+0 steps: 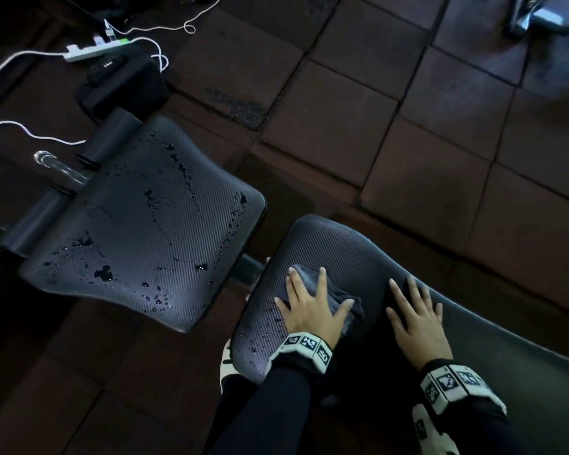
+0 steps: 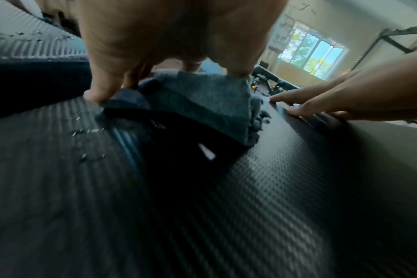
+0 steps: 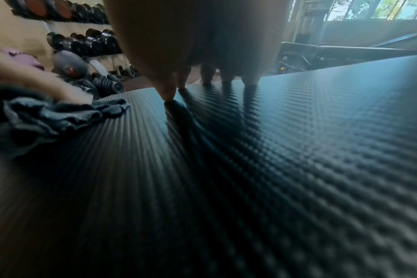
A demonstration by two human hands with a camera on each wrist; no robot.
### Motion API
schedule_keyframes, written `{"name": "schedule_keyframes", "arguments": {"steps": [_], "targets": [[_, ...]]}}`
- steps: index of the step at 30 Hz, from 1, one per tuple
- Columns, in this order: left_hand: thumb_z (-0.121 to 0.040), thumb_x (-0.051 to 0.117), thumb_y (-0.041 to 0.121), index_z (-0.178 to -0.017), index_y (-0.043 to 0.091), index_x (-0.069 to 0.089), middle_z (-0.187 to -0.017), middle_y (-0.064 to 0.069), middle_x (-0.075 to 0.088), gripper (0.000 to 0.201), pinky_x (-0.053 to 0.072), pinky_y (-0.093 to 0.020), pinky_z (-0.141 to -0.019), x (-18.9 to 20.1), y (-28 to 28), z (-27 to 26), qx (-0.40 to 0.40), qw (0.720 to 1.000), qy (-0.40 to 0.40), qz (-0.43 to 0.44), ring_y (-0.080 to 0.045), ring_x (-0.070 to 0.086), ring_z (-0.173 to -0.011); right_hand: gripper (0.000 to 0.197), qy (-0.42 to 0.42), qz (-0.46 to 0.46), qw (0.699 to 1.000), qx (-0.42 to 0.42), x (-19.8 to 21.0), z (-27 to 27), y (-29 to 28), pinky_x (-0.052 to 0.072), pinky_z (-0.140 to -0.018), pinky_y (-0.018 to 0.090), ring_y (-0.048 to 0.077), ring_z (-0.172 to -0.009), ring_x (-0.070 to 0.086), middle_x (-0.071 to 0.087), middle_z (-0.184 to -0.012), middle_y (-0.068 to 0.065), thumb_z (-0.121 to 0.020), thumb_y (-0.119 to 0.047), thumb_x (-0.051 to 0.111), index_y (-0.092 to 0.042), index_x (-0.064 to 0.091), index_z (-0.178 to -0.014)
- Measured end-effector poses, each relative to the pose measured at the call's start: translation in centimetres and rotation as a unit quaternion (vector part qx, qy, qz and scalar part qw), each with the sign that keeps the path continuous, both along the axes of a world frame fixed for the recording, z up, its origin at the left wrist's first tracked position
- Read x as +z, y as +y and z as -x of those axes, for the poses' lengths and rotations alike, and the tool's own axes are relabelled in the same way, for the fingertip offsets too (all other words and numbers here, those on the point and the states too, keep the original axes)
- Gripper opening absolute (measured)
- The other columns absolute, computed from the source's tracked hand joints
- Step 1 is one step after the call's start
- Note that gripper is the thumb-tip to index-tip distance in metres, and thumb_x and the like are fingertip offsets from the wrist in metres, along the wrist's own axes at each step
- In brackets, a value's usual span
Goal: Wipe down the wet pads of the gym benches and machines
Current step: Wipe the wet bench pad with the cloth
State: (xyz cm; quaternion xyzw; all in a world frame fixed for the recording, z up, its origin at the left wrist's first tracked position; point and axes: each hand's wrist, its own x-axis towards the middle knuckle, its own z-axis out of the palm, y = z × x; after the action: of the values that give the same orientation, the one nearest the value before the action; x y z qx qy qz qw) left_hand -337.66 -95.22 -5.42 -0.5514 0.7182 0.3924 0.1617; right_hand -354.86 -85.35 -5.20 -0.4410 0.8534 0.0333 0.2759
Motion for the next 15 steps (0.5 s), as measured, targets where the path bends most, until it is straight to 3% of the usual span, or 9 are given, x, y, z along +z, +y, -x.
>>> {"name": "schedule_keyframes", "arguments": {"steps": [2, 5, 7, 10, 15], "targets": [[-0.092, 0.04, 0.056, -0.152, 0.029, 0.005, -0.157, -0.016, -0.014, 0.075, 0.002, -0.054, -0.115, -0.8, 0.8, -0.2, 0.009, 0.999, 0.014, 0.029, -0.03, -0.007, -0.146, 0.055, -0.006, 0.013, 1.0, -0.003, -0.1, 0.1, -0.1, -0.007, -0.115, 0.043, 0.017, -0.145, -0.007, 0.002, -0.157, -0.005, -0.097, -0.037, 0.041, -0.038, 0.016, -0.146], [-0.088, 0.045, 0.039, -0.152, 0.025, 0.009, -0.158, -0.015, -0.011, 0.075, 0.003, -0.053, -0.118, -2.3, 3.3, -2.6, -0.018, 0.995, 0.075, 0.067, -0.028, -0.01, -0.146, 0.054, -0.005, 0.018, 1.0, -0.003, -0.2, 0.0, 0.1, -0.009, -0.114, 0.042, 0.017, -0.144, -0.009, 0.0, -0.158, -0.006, -0.097, -0.036, 0.04, -0.039, 0.016, -0.146], [-0.084, 0.038, 0.038, -0.151, 0.027, 0.013, -0.158, -0.011, -0.013, 0.073, 0.008, -0.052, -0.118, -3.3, 5.9, -4.8, -0.054, 0.989, 0.107, 0.091, -0.025, -0.014, -0.146, 0.054, -0.009, 0.019, 1.0, -0.003, -0.2, 0.0, 0.2, -0.01, -0.114, 0.041, 0.017, -0.144, -0.01, -0.001, -0.157, -0.006, -0.097, -0.037, 0.039, -0.039, 0.015, -0.146], [-0.086, 0.041, 0.041, -0.148, 0.031, 0.023, -0.16, -0.011, -0.001, 0.065, 0.015, -0.05, -0.115, -4.1, 9.7, -7.8, -0.082, 0.979, 0.136, 0.131, -0.026, -0.005, -0.147, 0.054, -0.014, 0.026, 1.0, -0.001, -0.2, 0.0, 0.2, -0.011, -0.114, 0.041, 0.017, -0.144, -0.011, -0.002, -0.157, -0.006, -0.097, -0.036, 0.039, -0.039, 0.014, -0.146], [-0.092, 0.03, 0.068, -0.145, 0.05, 0.023, -0.158, -0.015, 0.012, 0.056, 0.014, -0.055, -0.111, -3.7, 11.0, -6.9, -0.122, 0.972, 0.118, 0.165, -0.036, 0.006, -0.144, 0.055, -0.009, 0.037, 0.999, -0.003, -0.3, -0.1, 0.3, -0.009, -0.114, 0.042, 0.019, -0.144, -0.009, -0.001, -0.157, -0.005, -0.097, -0.034, 0.04, -0.037, 0.015, -0.146]]}}
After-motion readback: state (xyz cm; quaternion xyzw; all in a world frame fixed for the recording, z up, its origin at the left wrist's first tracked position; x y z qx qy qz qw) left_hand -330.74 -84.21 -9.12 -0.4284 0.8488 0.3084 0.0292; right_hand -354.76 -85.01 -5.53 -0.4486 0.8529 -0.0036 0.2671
